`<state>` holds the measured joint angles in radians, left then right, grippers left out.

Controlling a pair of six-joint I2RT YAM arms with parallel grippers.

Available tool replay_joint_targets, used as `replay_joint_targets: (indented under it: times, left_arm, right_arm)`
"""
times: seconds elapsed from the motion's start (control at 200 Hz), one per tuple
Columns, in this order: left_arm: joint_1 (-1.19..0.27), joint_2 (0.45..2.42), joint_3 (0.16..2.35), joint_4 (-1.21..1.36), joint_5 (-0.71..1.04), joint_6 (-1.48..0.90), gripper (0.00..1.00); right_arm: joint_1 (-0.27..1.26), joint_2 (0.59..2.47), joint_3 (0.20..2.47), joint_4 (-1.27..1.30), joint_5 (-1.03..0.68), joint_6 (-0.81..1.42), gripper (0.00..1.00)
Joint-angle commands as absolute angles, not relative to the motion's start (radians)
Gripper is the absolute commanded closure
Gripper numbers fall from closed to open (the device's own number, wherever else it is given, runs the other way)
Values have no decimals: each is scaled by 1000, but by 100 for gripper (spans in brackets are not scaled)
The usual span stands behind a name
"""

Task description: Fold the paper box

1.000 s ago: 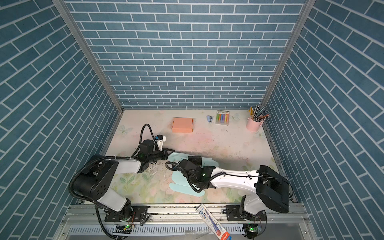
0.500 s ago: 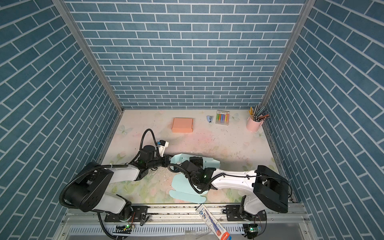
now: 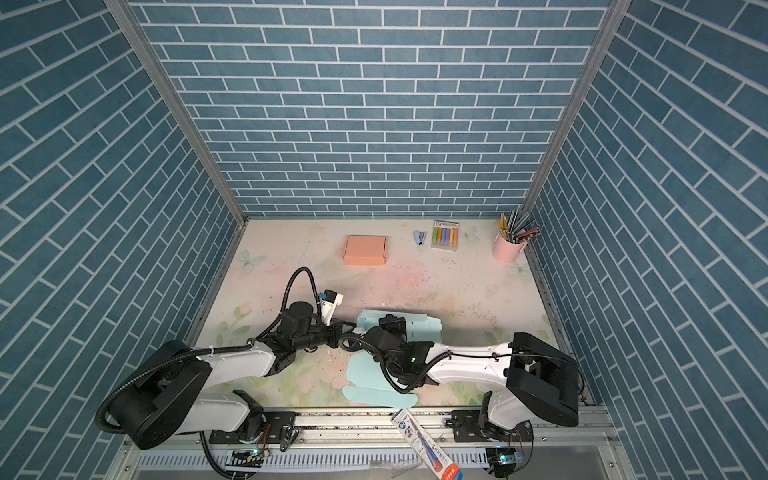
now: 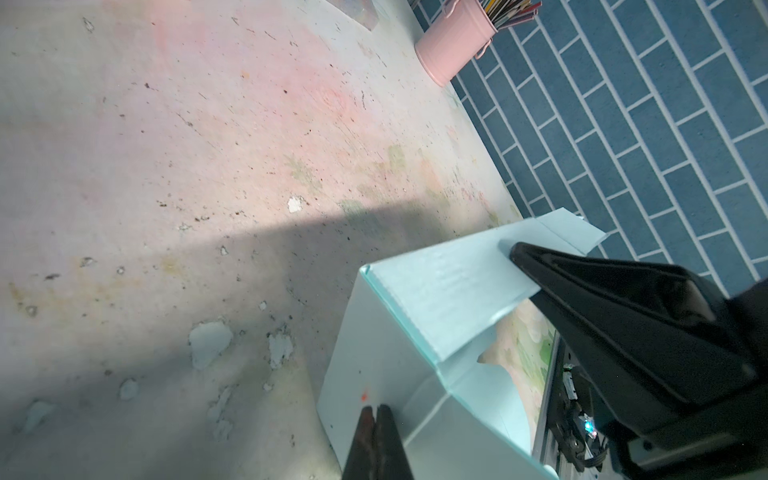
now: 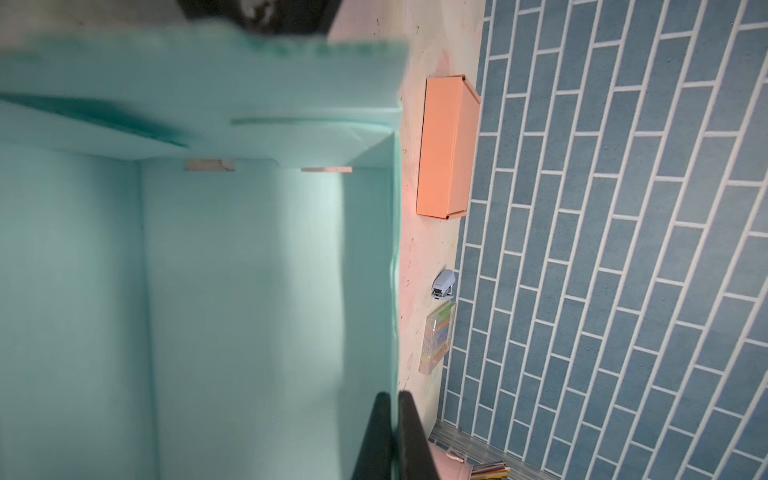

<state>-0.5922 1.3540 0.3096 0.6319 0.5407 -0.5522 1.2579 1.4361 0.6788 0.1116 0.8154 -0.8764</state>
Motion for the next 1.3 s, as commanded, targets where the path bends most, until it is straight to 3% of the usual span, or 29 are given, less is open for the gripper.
replay_joint_targets:
  times: [0.0, 0.07, 0.22, 0.56, 1.11, 1.295]
  left_arm:
    - [-623, 1357, 278, 687, 544, -542, 94]
    - [-633, 1363, 259, 716, 529, -536, 86]
    - [-667, 1360, 225, 768, 507, -534, 81]
    - [-715, 1285, 150, 764, 433, -544, 77]
    - [-730, 1250, 193, 733, 353, -423, 56]
    - [-754, 1290, 218, 752, 297, -351, 55]
  right_arm:
    - [1278, 1401, 663, 158, 833, -931, 100]
    - [1292, 1395, 653, 158, 839, -926, 100]
    - [1314, 1376, 637, 159, 850, -917, 100]
    - [1338, 1348, 606, 215, 873, -943, 100]
    - [1376, 1346, 599, 187, 840, -895, 100]
    - [1391, 1363, 608, 165, 845, -871, 100]
